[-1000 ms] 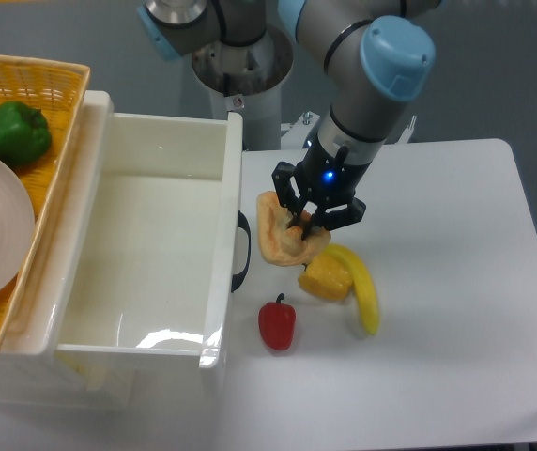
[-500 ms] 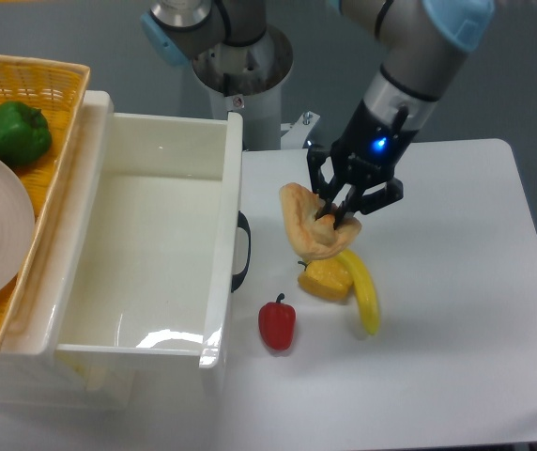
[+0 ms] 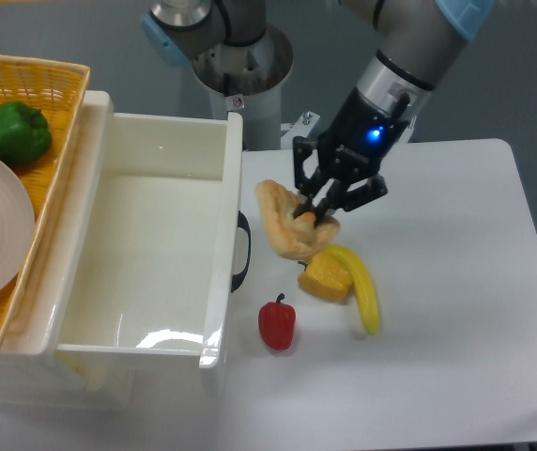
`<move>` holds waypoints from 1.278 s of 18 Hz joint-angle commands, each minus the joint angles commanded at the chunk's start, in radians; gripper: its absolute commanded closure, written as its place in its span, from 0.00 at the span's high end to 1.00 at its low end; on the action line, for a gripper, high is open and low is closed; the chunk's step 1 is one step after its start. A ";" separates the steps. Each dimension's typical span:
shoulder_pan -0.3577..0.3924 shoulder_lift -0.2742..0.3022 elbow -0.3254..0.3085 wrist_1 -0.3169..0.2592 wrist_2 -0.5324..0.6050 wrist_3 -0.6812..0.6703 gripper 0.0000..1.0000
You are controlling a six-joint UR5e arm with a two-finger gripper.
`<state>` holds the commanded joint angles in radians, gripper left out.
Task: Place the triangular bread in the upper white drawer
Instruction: 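Lift the bread and carry it over the open white drawer, then lower the bread into the drawer and open the gripper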
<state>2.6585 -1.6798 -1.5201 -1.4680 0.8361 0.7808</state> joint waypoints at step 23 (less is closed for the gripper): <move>-0.178 0.009 -0.075 -0.005 0.051 -0.086 0.27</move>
<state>2.4805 -1.6705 -1.5953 -1.4726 0.8866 0.6949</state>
